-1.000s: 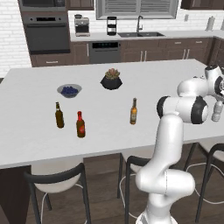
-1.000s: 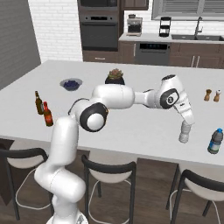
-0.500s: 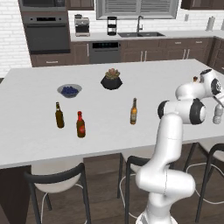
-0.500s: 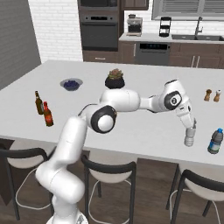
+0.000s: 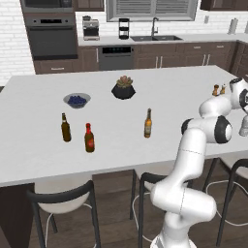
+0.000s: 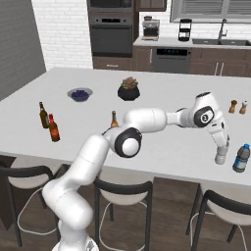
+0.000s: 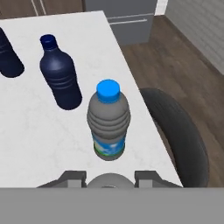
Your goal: Move the plastic bottles in the middle to the plastics group, and the glass bottles in the middle to the glass group.
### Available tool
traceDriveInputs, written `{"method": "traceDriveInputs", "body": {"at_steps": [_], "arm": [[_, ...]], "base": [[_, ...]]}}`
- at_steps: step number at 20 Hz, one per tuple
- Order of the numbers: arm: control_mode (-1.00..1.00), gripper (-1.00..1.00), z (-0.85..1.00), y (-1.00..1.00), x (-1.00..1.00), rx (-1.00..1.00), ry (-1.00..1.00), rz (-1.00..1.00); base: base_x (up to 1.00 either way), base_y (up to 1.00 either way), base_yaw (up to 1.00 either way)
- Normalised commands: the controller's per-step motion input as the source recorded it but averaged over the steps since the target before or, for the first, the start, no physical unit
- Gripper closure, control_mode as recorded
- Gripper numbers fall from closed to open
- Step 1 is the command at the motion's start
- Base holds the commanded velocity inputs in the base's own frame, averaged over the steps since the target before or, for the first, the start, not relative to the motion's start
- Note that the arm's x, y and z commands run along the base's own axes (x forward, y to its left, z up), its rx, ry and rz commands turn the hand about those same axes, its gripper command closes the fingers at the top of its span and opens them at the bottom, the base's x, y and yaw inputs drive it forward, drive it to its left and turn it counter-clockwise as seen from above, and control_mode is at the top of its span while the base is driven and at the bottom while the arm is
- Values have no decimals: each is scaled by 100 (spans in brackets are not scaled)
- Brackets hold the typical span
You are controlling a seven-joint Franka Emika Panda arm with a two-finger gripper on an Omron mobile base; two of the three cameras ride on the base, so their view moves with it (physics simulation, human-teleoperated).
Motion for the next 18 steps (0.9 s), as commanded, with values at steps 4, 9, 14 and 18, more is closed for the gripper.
{"method": "traceDriveInputs", "body": {"at_steps": [4,9,14,18], "arm": [[-100,100,-51,0,1,0,-4,0],[-100,100,-59,0,0,0,-4,0],[-100,100,-48,0,0,0,-10,0],[-100,100,-56,4,-16,0,-9,0]], "base": [[0,0,0],[0,0,0],[0,0,0],[0,0,0]]}}
